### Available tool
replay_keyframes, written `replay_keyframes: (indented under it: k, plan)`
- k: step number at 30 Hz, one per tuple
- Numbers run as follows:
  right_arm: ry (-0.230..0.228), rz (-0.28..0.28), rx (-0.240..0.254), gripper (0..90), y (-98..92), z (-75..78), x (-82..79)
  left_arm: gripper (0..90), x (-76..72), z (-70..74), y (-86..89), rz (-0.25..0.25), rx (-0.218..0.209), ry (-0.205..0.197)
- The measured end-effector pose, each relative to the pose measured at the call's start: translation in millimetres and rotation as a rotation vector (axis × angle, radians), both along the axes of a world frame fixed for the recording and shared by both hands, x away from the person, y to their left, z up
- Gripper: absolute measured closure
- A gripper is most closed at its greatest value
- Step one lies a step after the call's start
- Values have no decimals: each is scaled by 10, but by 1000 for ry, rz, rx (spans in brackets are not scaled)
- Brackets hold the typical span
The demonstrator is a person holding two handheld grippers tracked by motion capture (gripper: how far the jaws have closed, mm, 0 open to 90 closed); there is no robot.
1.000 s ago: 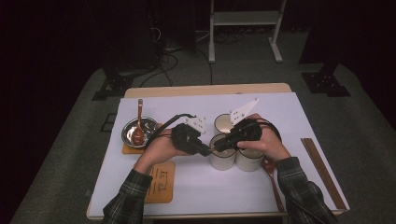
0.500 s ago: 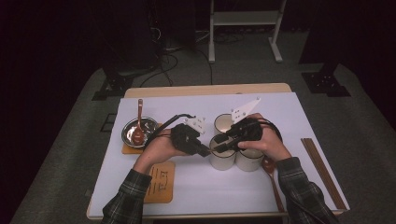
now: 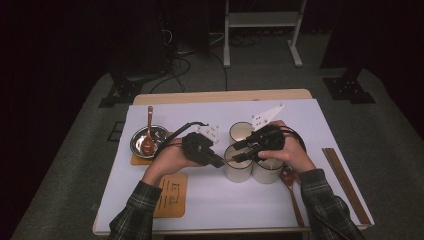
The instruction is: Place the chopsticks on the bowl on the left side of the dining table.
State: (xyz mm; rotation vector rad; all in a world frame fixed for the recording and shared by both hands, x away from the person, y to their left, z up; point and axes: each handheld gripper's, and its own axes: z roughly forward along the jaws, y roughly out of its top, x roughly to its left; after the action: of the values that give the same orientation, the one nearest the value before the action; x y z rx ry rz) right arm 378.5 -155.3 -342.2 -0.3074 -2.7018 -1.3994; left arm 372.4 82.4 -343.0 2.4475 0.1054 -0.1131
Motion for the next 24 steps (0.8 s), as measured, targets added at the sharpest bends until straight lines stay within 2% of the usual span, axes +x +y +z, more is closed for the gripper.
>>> replay_keyframes:
  k: [14,24]
  plan:
    - [-10,-53,10,465,-186,38,-23,842,12,6,38,15,-2,8]
    - [-20,-95,13,441,-310,11,2,842,19,9,53,14,-2,7]
